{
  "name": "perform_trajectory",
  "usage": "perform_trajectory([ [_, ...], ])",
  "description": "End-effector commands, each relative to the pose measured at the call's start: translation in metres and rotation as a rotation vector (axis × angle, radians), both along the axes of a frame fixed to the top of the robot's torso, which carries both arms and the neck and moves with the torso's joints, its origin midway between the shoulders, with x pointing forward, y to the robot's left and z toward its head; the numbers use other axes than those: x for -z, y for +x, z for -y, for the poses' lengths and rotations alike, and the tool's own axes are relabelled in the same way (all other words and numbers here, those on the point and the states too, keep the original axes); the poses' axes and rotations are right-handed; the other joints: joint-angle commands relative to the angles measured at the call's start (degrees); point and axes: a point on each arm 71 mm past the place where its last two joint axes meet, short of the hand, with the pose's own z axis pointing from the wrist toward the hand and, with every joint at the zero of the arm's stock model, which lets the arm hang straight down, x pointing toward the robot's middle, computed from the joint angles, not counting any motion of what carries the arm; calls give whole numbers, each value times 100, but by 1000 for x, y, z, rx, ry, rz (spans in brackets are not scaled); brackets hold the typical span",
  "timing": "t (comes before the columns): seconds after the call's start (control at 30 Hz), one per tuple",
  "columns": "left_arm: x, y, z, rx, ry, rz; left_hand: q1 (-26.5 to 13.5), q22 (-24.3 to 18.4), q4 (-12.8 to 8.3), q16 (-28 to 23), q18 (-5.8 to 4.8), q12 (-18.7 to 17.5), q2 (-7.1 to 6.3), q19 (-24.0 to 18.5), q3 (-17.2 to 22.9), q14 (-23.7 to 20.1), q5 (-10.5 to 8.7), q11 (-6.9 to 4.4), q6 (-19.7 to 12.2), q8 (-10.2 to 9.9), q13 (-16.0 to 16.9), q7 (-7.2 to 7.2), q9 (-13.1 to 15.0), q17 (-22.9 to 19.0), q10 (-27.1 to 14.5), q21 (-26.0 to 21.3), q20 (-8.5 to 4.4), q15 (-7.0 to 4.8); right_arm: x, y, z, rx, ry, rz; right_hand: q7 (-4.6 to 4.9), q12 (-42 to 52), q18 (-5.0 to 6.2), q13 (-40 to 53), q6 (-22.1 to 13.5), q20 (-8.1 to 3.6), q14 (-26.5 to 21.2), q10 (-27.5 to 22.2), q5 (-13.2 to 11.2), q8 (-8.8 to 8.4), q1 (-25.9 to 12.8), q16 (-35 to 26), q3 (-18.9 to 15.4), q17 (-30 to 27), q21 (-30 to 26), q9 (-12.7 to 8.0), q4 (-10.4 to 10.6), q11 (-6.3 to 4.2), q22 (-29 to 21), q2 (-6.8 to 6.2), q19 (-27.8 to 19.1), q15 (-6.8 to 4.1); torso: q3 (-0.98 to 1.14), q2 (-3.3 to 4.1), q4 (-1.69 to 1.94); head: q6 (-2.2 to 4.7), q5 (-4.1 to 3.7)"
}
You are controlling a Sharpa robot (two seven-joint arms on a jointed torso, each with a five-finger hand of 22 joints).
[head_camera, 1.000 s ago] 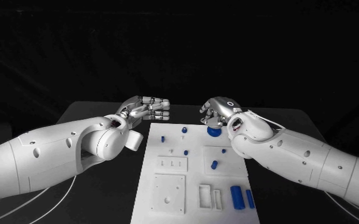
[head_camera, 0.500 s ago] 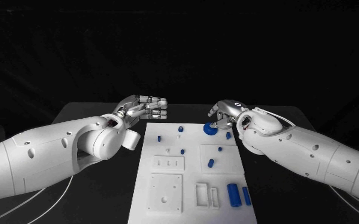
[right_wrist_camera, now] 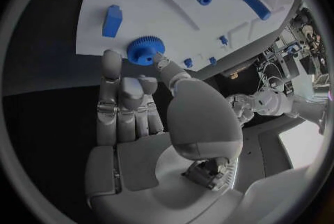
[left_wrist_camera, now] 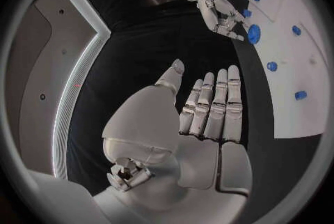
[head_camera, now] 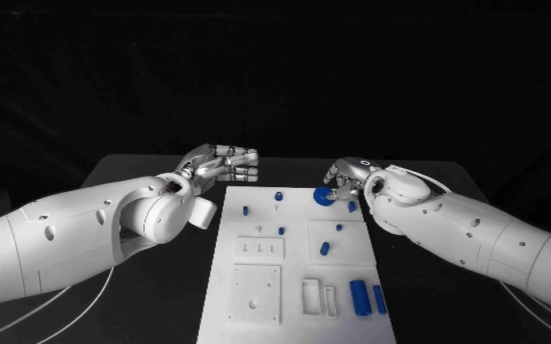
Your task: Assemble the parts on the task board
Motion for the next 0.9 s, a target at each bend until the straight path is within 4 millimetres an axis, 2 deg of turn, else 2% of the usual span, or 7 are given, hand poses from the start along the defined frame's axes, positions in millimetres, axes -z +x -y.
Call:
perform_trajectory([
  [0.03, -2, -1, 4, 33, -6, 16, -17, -6, -22, -29, -59, -1, 29, -32, -18, -32, 14, 4, 1, -28, 9, -2, -6, 2, -50, -35, 3, -9, 3, 1, 0, -8, -16, -14, -1, -4, 54, -4, -34, 1, 39, 15, -11, -14, -3, 30, 5, 4, -38, -5, -18, 7, 6, 56, 21, 1, -1, 5, 10, -28, 21],
  [0.2, -2, -2, 4, 35, -4, 16, -17, -6, -22, -29, -59, -1, 29, -32, -18, -32, 14, 4, 1, -28, 9, -2, -6, 2, -50, -35, 3, -9, 4, 1, -2, -12, -11, -31, 10, -8, 32, -12, -391, -4, 46, 14, 25, -28, 23, 7, -96, 36, -102, -30, -11, 1, 85, 77, 40, -2, 9, 32, 26, -21, 14],
  [0.37, -2, -1, 4, 37, -3, 16, -18, -6, -33, -29, -59, 0, 32, -32, -14, -30, 26, 4, -2, -28, 9, -1, -6, 2, -48, -35, 3, -9, 6, 1, -5, -19, -2, -48, 11, -20, 35, -22, -601, -7, 47, 6, 45, -34, 8, -5, -117, 38, -151, -39, -3, -7, 95, 75, 44, -9, 16, 41, 11, -9, 56],
  [0.47, -2, -1, 6, 40, -3, 16, -18, -6, -33, -29, -59, 0, 32, -32, -14, -30, 26, 4, -2, -28, 9, -1, -6, 2, -48, -35, 3, -9, 7, 1, -6, -21, 0, -54, 9, -22, 18, -24, -574, -13, 52, 2, 60, -32, 5, -20, -180, 45, -207, -37, 0, -9, 130, 97, 65, -10, 5, 39, 29, -21, 33],
  [0.63, -2, 0, 7, 42, -3, 16, -18, -6, -33, -29, -59, 0, 32, -32, -14, -30, 26, 4, -2, -28, 9, -1, -6, 2, -48, -35, 3, -9, 8, 2, -6, -19, 0, -60, 10, -31, 20, -31, -517, -11, 52, -4, 57, -28, -5, -20, -178, 48, -217, -34, 10, -4, 136, 110, 68, -8, -6, 57, 34, -24, 31],
  [0.73, -1, 1, 7, 42, -2, 16, -30, -6, -35, -29, -59, 0, 42, -33, -11, -33, 27, 6, -10, -29, 9, 0, -7, 1, -52, -37, 4, -9, 10, 3, -6, -13, -3, -68, 14, -41, 23, -41, -597, -5, 52, -14, 65, -36, -16, -26, -172, 49, -255, -40, 15, -3, 149, 117, 73, -4, 6, 50, 29, -38, 38],
  [0.9, -1, 1, 7, 42, -2, 16, -30, -6, -35, -29, -59, 0, 42, -33, -11, -33, 27, 6, -10, -29, 9, 0, -7, 1, -52, -37, 4, -9, 11, 5, -3, -4, -8, -75, 21, -39, 26, -41, -626, -5, 54, -13, 47, -34, -13, -23, -138, 57, -270, -40, 6, 2, 168, 143, 83, -3, 7, 68, 39, -54, 27],
])
